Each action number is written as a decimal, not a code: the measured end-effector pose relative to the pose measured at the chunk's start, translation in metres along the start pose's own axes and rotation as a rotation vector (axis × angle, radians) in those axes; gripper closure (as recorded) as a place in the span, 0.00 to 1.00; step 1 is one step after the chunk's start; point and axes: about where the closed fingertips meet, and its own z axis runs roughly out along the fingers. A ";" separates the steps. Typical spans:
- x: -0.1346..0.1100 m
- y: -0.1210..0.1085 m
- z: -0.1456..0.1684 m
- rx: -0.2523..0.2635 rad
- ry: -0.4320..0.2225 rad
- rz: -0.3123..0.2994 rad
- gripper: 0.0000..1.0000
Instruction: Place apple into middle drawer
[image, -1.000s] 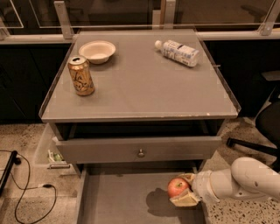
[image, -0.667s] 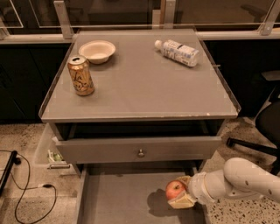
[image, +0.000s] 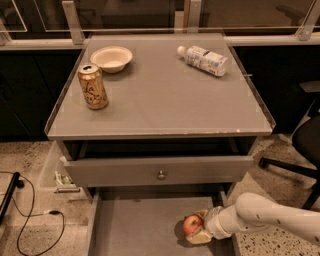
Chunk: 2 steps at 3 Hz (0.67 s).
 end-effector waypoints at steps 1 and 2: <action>0.008 -0.012 0.031 0.026 -0.041 -0.078 1.00; 0.013 -0.019 0.051 0.038 -0.079 -0.117 1.00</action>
Offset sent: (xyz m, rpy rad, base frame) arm 0.0315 0.0216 -0.0831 0.0815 -0.2024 0.0791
